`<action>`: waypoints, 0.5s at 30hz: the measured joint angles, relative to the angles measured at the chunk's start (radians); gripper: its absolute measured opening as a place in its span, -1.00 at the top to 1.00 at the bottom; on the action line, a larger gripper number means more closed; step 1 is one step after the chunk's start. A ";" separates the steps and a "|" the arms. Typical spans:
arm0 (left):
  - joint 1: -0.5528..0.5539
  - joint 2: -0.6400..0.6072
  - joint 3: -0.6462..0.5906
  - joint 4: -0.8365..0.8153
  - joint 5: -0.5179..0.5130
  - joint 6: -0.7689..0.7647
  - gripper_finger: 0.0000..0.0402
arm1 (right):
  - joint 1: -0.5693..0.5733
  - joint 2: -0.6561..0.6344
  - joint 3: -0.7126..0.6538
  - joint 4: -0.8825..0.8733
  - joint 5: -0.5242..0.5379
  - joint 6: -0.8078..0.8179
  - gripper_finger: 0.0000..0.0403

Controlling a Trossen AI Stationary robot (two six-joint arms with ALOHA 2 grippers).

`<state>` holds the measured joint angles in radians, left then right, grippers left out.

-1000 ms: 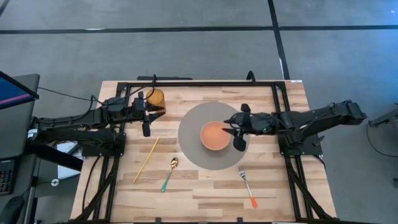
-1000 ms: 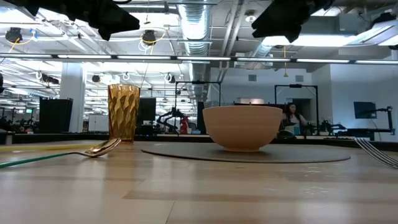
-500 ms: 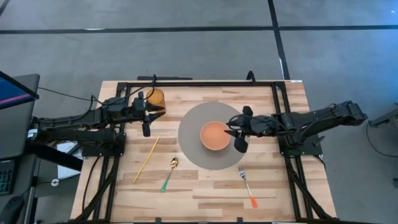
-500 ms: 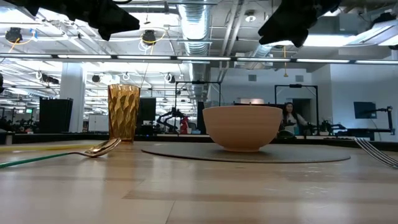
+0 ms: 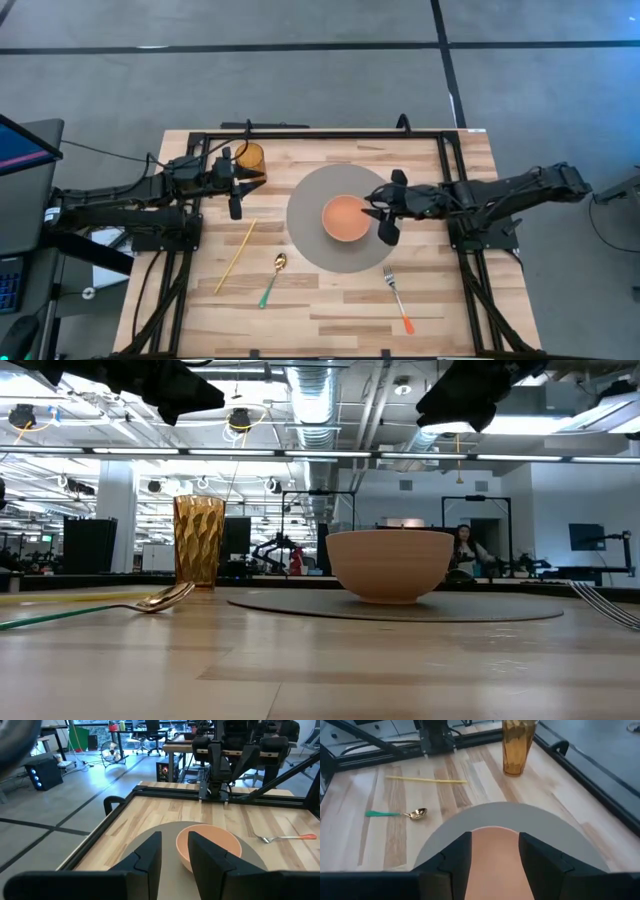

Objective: Pick & Place Utensil
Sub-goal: Put the brown cup on the gray table mat to the top left of the light pink bowl

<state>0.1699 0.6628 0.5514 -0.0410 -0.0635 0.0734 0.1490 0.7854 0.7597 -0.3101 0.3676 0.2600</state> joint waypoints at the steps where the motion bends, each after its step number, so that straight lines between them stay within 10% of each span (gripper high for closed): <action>1: 0.000 0.000 0.000 0.000 0.000 0.000 0.52 | 0.000 -0.006 0.000 0.003 0.000 -0.001 0.23; 15: 0.000 0.007 0.000 -0.008 0.000 -0.019 0.52 | -0.007 0.020 0.000 0.003 0.000 0.017 0.22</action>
<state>0.1699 0.6697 0.5514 -0.0491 -0.0631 0.0542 0.1423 0.8049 0.7597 -0.3071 0.3676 0.2768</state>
